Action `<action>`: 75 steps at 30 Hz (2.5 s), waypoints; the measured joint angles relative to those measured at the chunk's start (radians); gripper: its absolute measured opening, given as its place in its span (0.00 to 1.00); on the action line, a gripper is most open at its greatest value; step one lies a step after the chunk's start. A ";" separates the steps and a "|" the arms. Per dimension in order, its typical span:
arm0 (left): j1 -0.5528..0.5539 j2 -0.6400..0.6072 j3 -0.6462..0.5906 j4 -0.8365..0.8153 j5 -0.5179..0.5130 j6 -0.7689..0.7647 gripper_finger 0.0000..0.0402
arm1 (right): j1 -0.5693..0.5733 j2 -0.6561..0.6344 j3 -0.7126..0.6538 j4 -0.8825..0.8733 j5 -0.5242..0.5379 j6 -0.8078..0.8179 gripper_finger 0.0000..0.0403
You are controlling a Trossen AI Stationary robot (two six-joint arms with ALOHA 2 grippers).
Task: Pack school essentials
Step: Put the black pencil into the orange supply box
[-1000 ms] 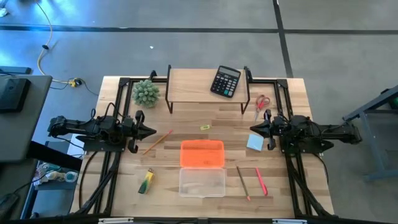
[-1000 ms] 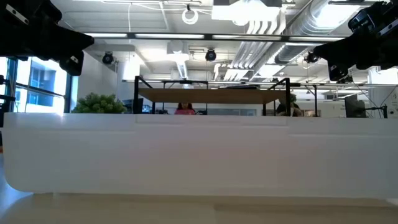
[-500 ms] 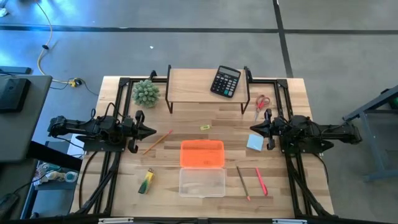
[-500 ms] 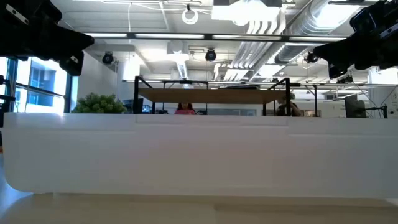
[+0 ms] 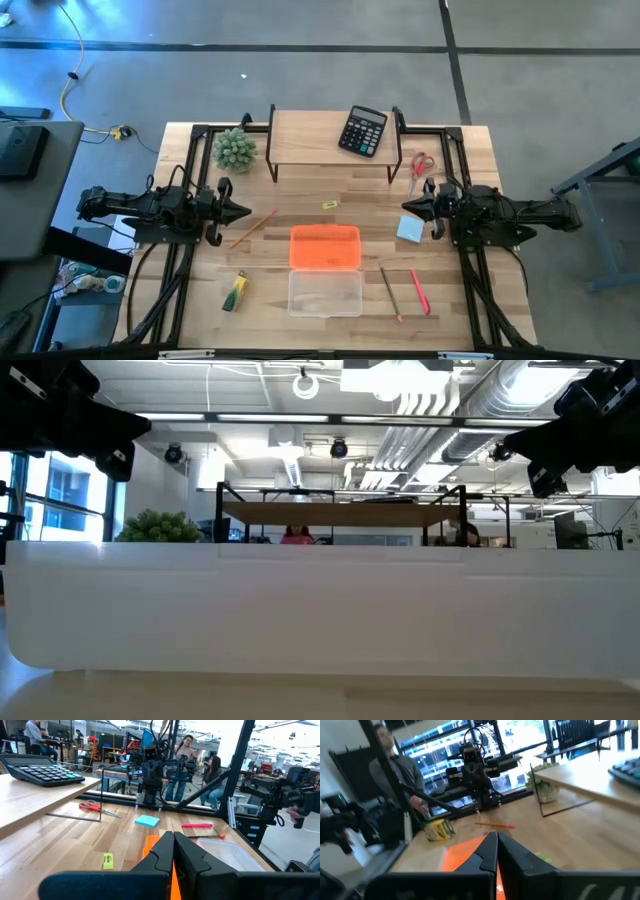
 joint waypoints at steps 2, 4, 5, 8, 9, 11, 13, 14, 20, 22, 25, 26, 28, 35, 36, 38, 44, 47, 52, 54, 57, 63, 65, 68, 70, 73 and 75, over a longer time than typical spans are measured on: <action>0.000 0.000 0.000 0.000 0.000 0.000 0.00 | 0.000 0.000 0.000 0.001 0.000 0.066 0.00; 0.000 0.000 0.000 0.000 0.000 0.000 0.00 | 0.000 0.000 0.000 0.015 0.005 0.153 0.00; 0.000 0.000 0.000 0.000 0.000 0.000 0.00 | 0.000 0.000 0.000 0.025 0.023 0.215 0.00; 0.000 0.000 0.000 0.000 0.000 0.000 0.00 | 0.000 0.000 0.002 0.044 0.083 0.407 0.00; 0.000 0.000 0.000 0.000 0.000 0.000 0.00 | 0.000 0.000 0.003 0.045 0.102 0.446 0.00; 0.000 0.000 0.000 0.000 -0.001 0.000 0.00 | 0.000 0.000 0.009 0.050 0.129 0.497 0.00; 0.000 0.000 0.000 0.000 -0.001 0.000 0.00 | 0.000 0.000 0.013 0.084 0.135 0.519 0.00; 0.000 0.000 0.000 0.000 -0.001 0.000 0.00 | 0.000 0.000 0.013 0.100 0.135 0.518 0.00; 0.000 0.000 0.000 0.000 0.000 0.000 0.00 | 0.000 0.000 0.015 0.171 0.129 0.575 0.00; 0.000 0.000 0.000 0.000 0.000 0.000 0.00 | 0.000 0.000 0.015 0.173 0.118 0.585 0.00; 0.000 0.000 0.000 0.003 0.000 0.000 0.00 | 0.000 0.000 0.015 0.173 0.115 0.618 0.00; 0.000 0.000 0.000 0.007 0.000 0.000 0.00 | 0.000 0.000 0.015 0.174 0.115 0.631 0.00; 0.000 0.000 0.000 0.012 0.000 -0.025 0.00 | 0.000 0.000 0.016 0.179 0.113 0.654 0.00; 0.000 0.000 0.000 0.014 -0.001 -0.139 0.00 | 0.000 0.001 0.037 0.214 0.078 0.671 0.00; 0.000 0.000 0.000 0.014 -0.001 -0.139 0.00 | 0.000 0.002 0.054 0.199 0.069 0.669 0.00; 0.000 0.000 0.000 0.014 -0.002 -0.139 0.00 | 0.000 0.009 0.101 0.158 0.042 0.644 0.00; 0.000 0.000 0.000 0.024 -0.004 -0.139 0.00 | 0.001 0.084 0.298 -0.044 -0.049 0.602 0.00; 0.000 0.000 0.000 0.048 -0.004 -0.139 0.00 | 0.014 0.155 0.400 -0.190 -0.069 0.637 0.00; 0.000 0.000 0.000 0.056 -0.004 -0.139 0.00 | 0.070 0.321 0.577 -0.404 -0.092 0.725 0.00; 0.000 0.000 0.000 0.056 -0.004 -0.139 0.00 | 0.104 0.403 0.651 -0.478 -0.092 0.744 0.00; 0.000 0.000 0.000 0.056 -0.004 -0.139 0.00 | 0.158 0.522 0.742 -0.584 -0.090 0.787 0.00; 0.000 0.000 0.000 0.056 -0.004 -0.139 0.00 | 0.283 0.747 0.860 -0.741 -0.066 0.919 0.00; 0.000 0.000 0.000 0.056 -0.004 -0.139 0.00 | 0.326 0.811 0.885 -0.776 -0.064 0.972 0.00; 0.000 0.000 0.000 0.056 -0.004 -0.139 0.00 | 0.385 0.900 0.917 -0.807 -0.055 1.054 0.00; 0.000 0.000 0.000 0.056 -0.004 -0.139 0.00 | 0.423 0.957 0.934 -0.837 -0.036 1.096 0.00; 0.000 0.000 0.000 0.056 -0.004 -0.140 0.00 | 0.477 1.034 0.960 -0.861 -0.007 1.138 0.00; 0.000 0.000 0.000 0.056 -0.004 -0.139 0.00 | 0.509 1.081 0.966 -0.857 -0.006 1.155 0.00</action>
